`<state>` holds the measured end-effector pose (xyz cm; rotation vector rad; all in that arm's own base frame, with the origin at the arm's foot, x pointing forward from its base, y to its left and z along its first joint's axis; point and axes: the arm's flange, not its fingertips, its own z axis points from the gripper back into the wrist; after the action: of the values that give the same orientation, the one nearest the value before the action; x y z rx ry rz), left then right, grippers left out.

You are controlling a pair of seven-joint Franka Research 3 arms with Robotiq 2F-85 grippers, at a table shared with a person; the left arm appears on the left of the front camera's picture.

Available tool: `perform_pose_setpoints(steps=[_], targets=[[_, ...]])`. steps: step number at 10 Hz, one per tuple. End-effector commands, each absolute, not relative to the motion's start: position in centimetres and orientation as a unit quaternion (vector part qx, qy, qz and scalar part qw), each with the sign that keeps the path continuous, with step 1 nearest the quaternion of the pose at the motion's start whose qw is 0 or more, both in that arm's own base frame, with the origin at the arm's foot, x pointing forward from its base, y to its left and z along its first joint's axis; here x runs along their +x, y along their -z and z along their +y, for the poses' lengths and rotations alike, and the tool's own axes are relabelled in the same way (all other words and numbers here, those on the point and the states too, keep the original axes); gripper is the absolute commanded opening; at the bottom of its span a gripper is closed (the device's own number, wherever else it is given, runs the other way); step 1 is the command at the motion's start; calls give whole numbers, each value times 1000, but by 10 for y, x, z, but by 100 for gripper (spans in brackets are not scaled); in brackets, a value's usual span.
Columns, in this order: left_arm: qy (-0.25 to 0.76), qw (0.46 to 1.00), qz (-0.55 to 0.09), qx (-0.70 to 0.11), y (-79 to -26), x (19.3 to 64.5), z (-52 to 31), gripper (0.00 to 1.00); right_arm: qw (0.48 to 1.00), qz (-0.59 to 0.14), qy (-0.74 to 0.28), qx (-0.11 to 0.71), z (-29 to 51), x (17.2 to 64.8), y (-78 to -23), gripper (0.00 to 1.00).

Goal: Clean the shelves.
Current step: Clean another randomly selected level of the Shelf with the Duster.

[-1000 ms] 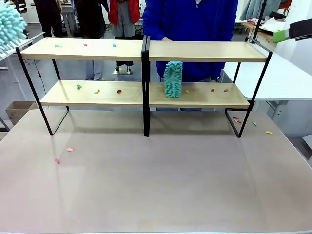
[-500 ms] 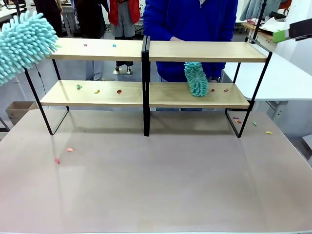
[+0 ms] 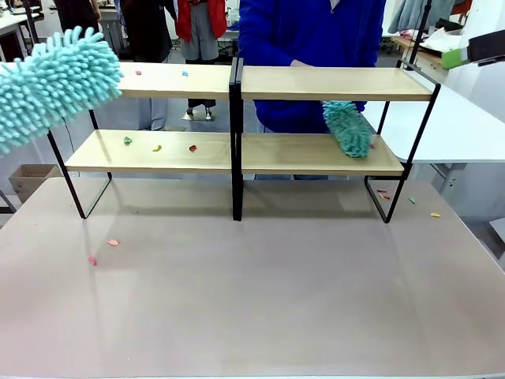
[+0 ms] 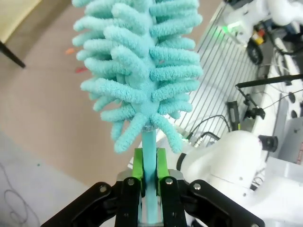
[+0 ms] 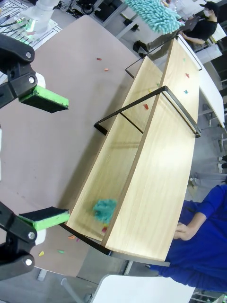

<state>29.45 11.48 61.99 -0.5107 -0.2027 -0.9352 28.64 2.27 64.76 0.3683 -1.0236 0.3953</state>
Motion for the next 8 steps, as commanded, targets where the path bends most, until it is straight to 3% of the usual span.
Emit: perform_pose_setpoints(steps=[1,3,5,7,8], targets=[[422,881,-51,-209,-680,299,83,12,837,-484,-186,177,22,286,-648,100],[409,898,20,-162,-751,328,37,12,837,-484,-186,177,22,286,-648,100],[403,905,38,-133,-798,358,-21,12,837,-484,-186,177,22,286,-648,100],[357,928,6,-105,-818,393,-77,12,837,-484,-186,177,22,286,-648,100],[359,923,-28,-137,-817,408,-93,12,837,-484,-186,177,22,286,-648,100]])
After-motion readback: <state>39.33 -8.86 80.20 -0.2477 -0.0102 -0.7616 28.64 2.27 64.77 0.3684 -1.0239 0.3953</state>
